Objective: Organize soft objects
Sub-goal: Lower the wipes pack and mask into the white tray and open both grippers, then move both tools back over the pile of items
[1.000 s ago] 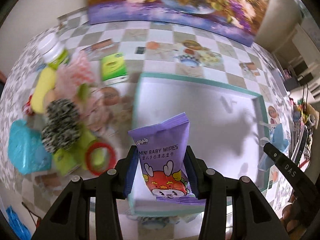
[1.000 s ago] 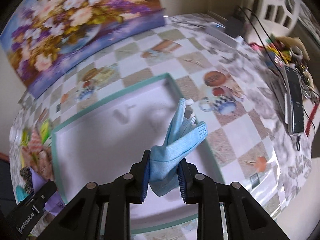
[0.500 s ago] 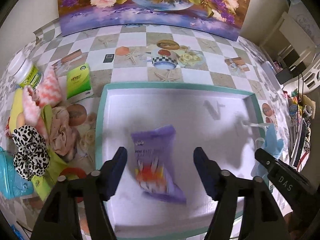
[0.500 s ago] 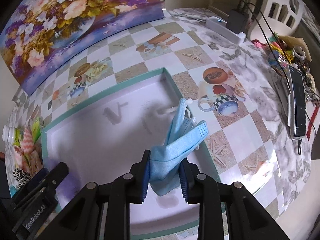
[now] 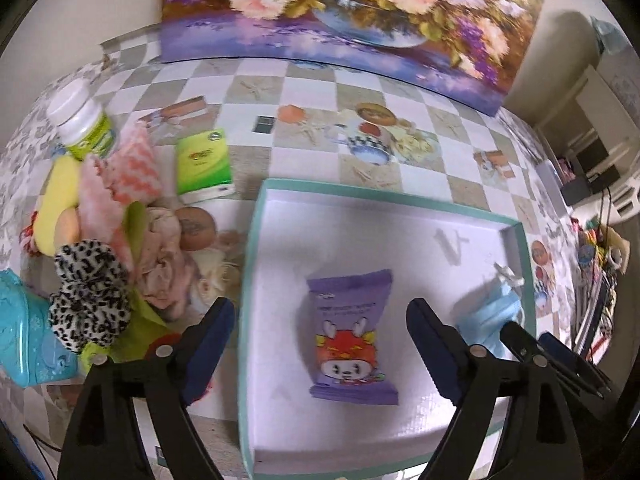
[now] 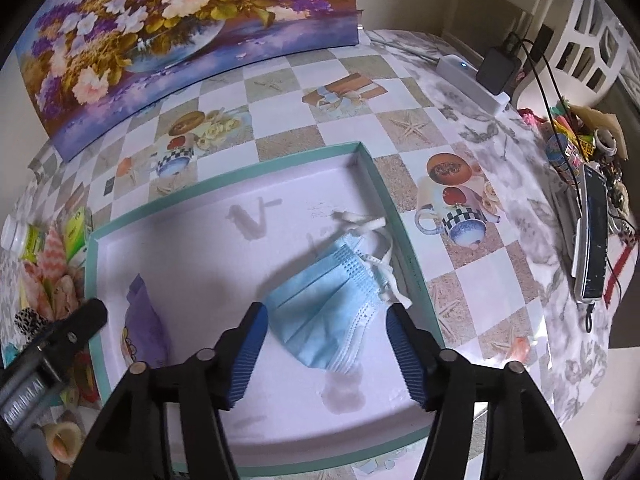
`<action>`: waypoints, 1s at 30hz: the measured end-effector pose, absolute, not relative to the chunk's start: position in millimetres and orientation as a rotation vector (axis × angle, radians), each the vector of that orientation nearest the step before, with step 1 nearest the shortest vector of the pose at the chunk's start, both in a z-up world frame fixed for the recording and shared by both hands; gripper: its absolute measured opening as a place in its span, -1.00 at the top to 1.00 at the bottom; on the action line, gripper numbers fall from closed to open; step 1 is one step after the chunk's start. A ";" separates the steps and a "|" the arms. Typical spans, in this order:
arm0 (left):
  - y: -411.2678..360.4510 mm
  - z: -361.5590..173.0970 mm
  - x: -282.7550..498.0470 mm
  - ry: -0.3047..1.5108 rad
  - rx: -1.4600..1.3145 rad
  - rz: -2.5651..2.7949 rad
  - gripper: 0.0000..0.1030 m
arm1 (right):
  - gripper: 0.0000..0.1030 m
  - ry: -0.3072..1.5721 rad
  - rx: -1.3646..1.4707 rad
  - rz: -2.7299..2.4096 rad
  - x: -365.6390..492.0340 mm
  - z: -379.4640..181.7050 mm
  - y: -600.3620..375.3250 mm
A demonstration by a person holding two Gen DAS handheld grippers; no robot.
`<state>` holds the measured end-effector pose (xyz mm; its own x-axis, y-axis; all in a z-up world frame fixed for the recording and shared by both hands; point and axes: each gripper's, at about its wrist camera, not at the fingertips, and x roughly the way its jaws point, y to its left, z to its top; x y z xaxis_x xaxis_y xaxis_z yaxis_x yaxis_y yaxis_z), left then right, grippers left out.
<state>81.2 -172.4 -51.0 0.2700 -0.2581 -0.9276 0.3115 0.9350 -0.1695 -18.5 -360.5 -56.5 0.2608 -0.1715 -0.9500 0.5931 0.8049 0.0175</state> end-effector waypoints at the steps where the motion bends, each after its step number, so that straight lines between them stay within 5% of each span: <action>1: -170.4 -51.1 81.9 1.234 0.051 -0.373 -0.72 | -0.46 1.205 0.410 -0.536 -18.4 -57.1 -360.0; 7: -158.5 -54.9 87.0 1.232 0.046 -0.316 -0.96 | -1.00 1.188 0.380 -0.545 -18.6 -55.4 -355.6; 30: -114.8 -27.6 86.6 1.239 0.131 -0.178 -0.96 | -1.00 1.158 0.343 -0.459 -15.6 -33.5 -317.6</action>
